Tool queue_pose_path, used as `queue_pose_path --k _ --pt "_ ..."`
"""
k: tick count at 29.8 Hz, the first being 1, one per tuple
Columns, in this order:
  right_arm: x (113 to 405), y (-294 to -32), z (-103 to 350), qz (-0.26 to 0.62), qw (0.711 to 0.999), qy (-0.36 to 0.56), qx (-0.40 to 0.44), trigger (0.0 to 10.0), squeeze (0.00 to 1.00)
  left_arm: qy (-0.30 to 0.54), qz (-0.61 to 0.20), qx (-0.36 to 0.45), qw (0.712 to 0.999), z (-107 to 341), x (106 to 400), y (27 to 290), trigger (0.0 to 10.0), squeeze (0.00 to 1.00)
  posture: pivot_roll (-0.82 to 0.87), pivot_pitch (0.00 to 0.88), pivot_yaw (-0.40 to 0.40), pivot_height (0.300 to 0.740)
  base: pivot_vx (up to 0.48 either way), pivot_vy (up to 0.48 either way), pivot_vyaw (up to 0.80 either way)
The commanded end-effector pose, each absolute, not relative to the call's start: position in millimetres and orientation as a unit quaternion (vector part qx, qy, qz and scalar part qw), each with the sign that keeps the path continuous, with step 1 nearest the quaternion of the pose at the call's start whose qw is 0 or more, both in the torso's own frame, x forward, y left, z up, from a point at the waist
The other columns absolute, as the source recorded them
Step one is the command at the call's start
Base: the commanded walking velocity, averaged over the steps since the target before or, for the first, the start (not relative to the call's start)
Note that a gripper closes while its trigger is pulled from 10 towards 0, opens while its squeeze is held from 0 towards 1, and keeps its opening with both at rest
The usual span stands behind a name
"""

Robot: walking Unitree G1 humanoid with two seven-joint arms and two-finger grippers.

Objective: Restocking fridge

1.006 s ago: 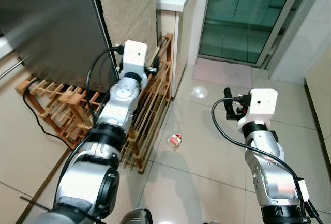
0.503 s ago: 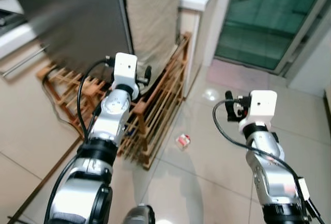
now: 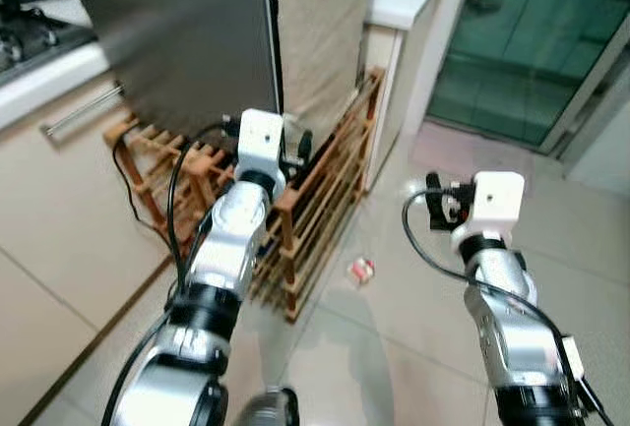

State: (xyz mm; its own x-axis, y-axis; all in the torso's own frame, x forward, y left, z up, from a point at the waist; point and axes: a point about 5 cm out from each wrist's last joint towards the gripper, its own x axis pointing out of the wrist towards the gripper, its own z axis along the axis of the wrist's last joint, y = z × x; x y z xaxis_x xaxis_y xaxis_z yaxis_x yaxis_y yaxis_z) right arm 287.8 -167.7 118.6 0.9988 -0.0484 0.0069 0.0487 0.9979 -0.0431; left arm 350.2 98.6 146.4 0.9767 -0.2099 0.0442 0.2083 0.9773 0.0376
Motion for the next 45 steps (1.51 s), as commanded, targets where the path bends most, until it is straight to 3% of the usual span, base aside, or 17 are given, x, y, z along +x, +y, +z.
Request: queue_pose_path --k 1,23,27,36,45 --pt "289.9 -166.8 120.0 -0.023 0.999 -0.008 -0.021 10.0 0.00 -0.021 -0.096 0.002 0.995 149.9 347.9 97.6 10.0 0.00 0.06 0.029 0.025 0.740 0.000 0.000 0.00" --pt "292.4 -163.2 118.6 -0.015 1.000 -0.010 -0.025 10.0 0.00 -0.029 -0.126 0.022 0.991 161.1 346.5 80.5 10.0 0.00 0.06 0.030 0.026 0.740 0.407 -0.014 0.00" --pt "290.6 -163.6 119.4 -0.016 0.999 -0.013 -0.025 10.0 0.00 -0.034 -0.149 0.042 0.987 162.4 344.4 79.4 10.0 0.00 0.06 0.029 0.027 0.740 0.000 0.000 0.00" --pt "288.6 -165.4 117.1 -0.017 1.000 -0.008 -0.025 10.0 0.00 -0.039 -0.071 0.052 0.995 175.5 357.5 99.2 10.0 0.00 0.06 0.032 0.025 0.740 0.000 0.000 0.00" --pt "289.5 -163.9 118.5 -0.014 1.000 -0.009 -0.026 10.0 0.00 -0.041 -0.062 0.057 0.996 188.7 373.2 96.3 10.0 0.00 0.05 0.049 0.026 0.740 0.000 0.000 0.00"
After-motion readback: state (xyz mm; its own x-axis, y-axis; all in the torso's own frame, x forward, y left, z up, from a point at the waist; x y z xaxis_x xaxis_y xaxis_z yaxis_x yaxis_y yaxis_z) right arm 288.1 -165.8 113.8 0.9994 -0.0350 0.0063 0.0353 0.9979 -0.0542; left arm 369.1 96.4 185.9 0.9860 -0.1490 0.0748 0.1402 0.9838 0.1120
